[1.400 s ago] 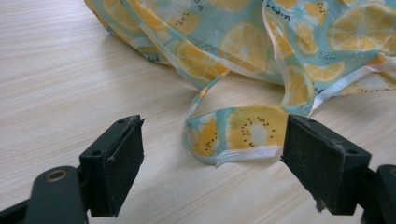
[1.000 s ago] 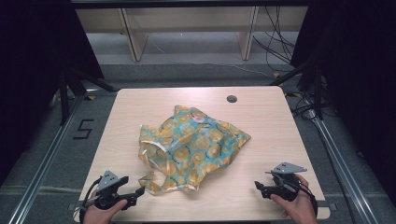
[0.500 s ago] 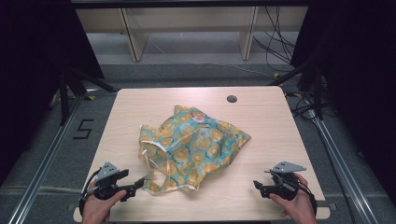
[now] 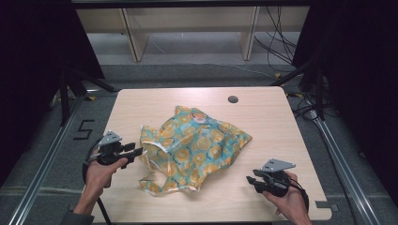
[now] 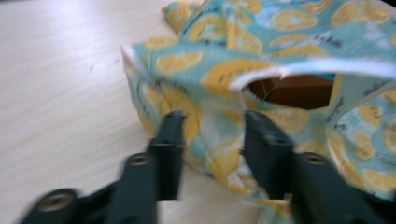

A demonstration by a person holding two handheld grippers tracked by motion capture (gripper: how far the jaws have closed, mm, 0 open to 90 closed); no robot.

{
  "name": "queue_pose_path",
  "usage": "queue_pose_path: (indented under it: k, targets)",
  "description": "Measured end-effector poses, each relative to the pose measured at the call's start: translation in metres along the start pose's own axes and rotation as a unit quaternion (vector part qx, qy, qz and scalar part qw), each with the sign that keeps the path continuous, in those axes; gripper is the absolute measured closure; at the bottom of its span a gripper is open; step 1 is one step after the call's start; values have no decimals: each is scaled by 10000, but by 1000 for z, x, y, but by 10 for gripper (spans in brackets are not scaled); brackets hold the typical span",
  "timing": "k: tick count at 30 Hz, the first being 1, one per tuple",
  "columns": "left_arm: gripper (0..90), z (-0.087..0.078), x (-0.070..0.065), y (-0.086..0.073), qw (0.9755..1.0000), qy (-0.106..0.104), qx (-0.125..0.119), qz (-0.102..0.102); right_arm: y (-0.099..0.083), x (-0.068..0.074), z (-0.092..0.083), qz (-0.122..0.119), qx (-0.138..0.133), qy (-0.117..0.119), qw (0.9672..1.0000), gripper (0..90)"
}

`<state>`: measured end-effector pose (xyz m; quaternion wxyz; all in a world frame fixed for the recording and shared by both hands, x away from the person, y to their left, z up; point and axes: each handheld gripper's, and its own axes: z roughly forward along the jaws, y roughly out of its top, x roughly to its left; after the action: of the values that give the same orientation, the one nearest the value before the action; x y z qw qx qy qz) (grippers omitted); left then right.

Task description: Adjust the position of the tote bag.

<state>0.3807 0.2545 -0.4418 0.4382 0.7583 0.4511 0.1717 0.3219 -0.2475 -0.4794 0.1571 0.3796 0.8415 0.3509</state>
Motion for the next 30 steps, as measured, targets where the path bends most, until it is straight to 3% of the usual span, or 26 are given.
queue_pose_path:
  k: [1,3,4,5,6,7,8,12,13,14,15,16,22,25,26,28,30]
  targets:
    - [718,0,1,4,10000,-7,-19,60,2,1,1,-65,-39,-1,10000,715]
    - [763,5,1,13,9998,46,33,208,5,2,2,-119,-74,-22,9999,734]
    - [804,7,2,17,9997,60,25,233,7,4,2,-7,-18,39,10000,759]
    - [841,8,4,22,9995,56,28,310,10,3,4,-133,-138,28,9998,786]
    - [860,11,5,28,9998,27,-50,204,14,2,5,-199,-236,58,9995,813]
    - [875,12,5,34,9998,23,-75,195,18,3,5,-135,-261,127,9995,838]
    - [884,13,6,40,9996,30,-55,285,22,3,6,-221,-247,201,9992,856]
    - [891,22,6,61,9995,-1,-81,315,38,9,11,-356,-349,292,9983,887]
    - [892,31,10,69,9990,28,161,423,47,13,16,-435,-453,360,9974,893]
    - [892,38,11,70,9989,64,199,422,52,15,18,-468,-459,400,9970,894]
    - [892,38,11,70,9989,64,199,422,57,19,20,-477,-494,416,9968,896]
    - [892,50,17,73,9981,84,414,442,62,23,22,-510,-499,484,9963,896]
    - [892,79,24,73,9974,15,666,262,82,45,31,-789,-543,772,9924,896]
    - [892,96,27,67,9964,-56,846,87,94,58,40,-874,-504,908,9907,897]
    - [891,104,29,61,9953,-120,957,-7,101,66,47,-942,-465,1063,9888,896]
    - [892,107,29,57,9947,-167,1011,-61,104,71,52,-948,-499,1068,9885,897]
    - [892,112,29,48,9932,-258,1131,-85,111,85,66,-1171,-343,1213,9851,899]
